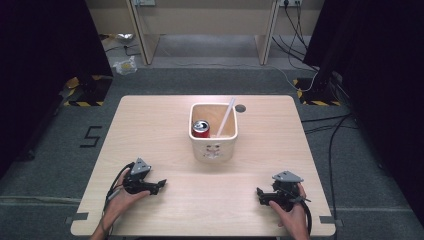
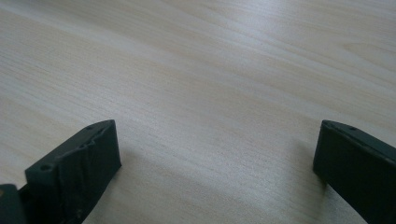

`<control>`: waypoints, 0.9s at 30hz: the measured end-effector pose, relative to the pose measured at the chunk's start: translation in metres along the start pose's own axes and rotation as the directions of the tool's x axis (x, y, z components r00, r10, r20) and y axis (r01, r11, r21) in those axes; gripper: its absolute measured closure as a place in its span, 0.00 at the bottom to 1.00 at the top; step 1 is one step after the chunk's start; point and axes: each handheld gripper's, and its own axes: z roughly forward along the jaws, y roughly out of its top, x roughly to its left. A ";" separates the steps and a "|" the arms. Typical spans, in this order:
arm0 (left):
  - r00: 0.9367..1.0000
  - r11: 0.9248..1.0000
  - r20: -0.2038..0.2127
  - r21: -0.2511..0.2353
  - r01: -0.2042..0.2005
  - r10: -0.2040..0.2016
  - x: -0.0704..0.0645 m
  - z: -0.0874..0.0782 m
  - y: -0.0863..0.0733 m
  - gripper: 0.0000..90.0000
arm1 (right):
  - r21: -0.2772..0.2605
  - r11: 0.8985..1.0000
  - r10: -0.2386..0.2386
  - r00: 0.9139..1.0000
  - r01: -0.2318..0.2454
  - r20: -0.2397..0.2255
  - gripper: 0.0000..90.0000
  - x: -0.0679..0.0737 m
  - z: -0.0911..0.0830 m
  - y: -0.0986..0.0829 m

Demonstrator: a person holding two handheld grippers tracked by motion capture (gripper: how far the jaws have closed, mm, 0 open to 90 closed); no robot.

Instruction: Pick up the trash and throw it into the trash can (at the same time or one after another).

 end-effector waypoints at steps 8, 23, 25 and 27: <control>1.000 1.000 -0.007 0.000 0.003 -0.003 -0.001 -0.002 -0.002 0.17 | 0.000 1.000 0.003 1.000 -0.003 0.001 0.01 0.000 0.000 0.000; 1.000 1.000 -0.024 -0.001 0.018 -0.019 0.000 -0.002 -0.002 0.17 | 0.000 1.000 0.004 1.000 -0.004 0.000 0.01 0.000 0.000 0.000; 1.000 1.000 -0.024 -0.001 0.019 -0.019 0.000 -0.002 -0.001 0.17 | 0.000 1.000 0.004 1.000 -0.004 0.000 0.01 0.000 0.000 0.000; 1.000 1.000 -0.025 -0.001 0.019 -0.019 0.000 -0.002 -0.001 0.17 | 0.000 1.000 0.004 1.000 -0.004 0.000 0.01 0.000 0.000 0.000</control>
